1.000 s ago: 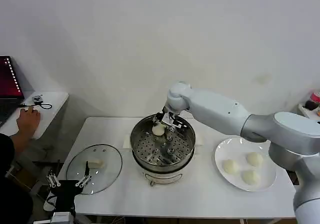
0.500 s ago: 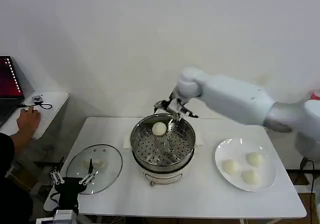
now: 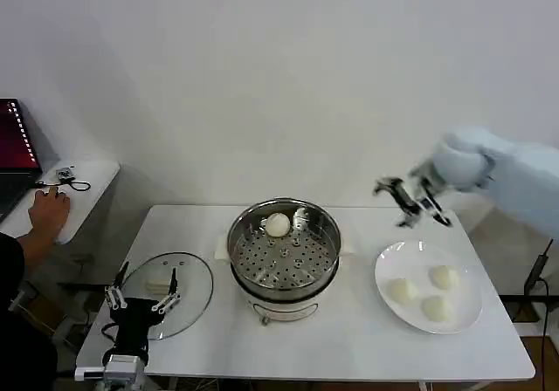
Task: Take steamed baozi put them in steamer then cover it.
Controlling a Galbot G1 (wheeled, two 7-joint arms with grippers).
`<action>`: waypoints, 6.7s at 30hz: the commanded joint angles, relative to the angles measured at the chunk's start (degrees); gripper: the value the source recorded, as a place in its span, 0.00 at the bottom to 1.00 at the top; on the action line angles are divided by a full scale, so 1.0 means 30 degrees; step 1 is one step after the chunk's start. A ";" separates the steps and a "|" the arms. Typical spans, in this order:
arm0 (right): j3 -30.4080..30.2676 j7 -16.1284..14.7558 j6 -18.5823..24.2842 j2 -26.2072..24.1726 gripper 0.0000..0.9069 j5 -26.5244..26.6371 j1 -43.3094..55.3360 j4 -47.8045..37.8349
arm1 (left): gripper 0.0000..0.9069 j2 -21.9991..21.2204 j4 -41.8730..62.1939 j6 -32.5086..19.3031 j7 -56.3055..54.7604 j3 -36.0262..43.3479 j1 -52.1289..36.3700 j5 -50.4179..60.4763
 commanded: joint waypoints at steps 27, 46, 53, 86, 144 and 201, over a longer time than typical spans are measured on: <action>0.7794 0.1120 -0.2778 0.1901 1.00 -0.1400 -1.1727 -0.4689 | 1.00 -0.0624 0.0967 0.0190 -0.0049 -0.0075 -0.0429 0.0404; 0.7736 0.0371 -0.3239 0.3043 0.76 -0.1133 -1.1667 -0.4902 | 1.00 -0.0697 0.0909 0.0206 -0.0024 -0.0070 -0.0382 0.0433; 0.7452 -0.0267 -0.3278 0.2609 0.69 -0.0844 -1.1138 -0.4658 | 1.00 -0.0717 0.0833 0.0204 -0.0048 -0.0051 -0.0396 0.0420; 0.1753 0.1473 -0.7561 1.0384 0.71 0.9156 0.2215 -0.0837 | 1.00 -0.0159 0.0598 0.0208 -0.0079 -0.0638 -0.1220 0.0394; 0.1079 0.2040 -0.9273 1.1648 1.00 0.9166 0.1844 -0.1869 | 1.00 -0.0357 0.0284 0.0023 -0.0052 -0.0844 -0.0925 0.0351; 1.3385 -0.2044 -0.0515 0.0318 0.94 -0.4854 -1.6733 -0.4029 | 1.00 -0.0596 0.2188 0.0062 0.0070 -0.0100 -0.0772 0.1269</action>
